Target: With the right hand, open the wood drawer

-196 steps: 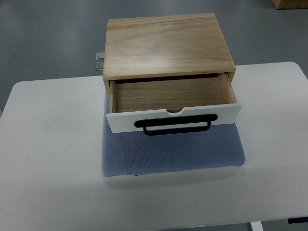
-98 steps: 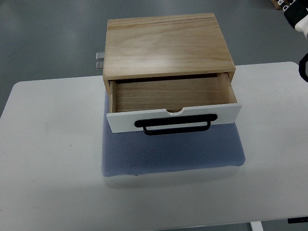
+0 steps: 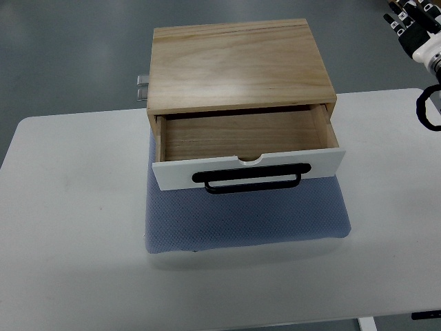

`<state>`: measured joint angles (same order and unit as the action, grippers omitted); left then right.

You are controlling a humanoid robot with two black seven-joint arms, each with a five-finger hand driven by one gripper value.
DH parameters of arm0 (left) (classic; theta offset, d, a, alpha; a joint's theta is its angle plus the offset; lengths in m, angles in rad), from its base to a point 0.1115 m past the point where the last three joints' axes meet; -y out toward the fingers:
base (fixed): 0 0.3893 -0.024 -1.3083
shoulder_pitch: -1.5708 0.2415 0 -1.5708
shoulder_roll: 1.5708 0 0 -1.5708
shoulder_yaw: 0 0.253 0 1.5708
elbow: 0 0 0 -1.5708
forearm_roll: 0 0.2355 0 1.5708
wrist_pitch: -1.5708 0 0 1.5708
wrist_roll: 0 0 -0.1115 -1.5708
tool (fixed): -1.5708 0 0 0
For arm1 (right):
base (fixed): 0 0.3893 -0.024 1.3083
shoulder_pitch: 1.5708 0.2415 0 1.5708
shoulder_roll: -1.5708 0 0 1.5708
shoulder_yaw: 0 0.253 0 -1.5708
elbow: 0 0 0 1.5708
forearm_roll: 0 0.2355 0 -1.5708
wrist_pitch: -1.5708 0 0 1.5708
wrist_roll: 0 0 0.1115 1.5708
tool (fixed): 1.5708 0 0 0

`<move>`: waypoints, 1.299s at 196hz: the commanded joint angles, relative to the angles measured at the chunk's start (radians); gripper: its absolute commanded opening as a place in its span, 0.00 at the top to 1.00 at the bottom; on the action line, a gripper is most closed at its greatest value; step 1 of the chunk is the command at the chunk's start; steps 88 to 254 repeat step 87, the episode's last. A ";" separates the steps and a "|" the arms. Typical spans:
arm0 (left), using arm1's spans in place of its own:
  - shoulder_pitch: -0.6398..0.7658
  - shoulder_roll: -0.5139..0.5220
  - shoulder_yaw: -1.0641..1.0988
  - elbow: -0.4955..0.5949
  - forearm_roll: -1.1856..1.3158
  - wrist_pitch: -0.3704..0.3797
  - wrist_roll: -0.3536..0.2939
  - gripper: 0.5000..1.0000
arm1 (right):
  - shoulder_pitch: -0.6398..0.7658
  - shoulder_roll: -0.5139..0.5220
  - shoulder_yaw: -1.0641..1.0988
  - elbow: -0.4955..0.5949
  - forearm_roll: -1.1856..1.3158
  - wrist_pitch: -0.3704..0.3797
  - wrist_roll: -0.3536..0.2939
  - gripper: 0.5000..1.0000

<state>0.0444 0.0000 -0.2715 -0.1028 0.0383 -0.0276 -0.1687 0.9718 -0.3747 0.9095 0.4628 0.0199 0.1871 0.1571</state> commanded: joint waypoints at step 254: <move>0.000 0.000 0.000 0.000 0.002 0.000 0.000 0.00 | -0.013 0.040 -0.037 0.004 -0.035 0.000 0.036 0.11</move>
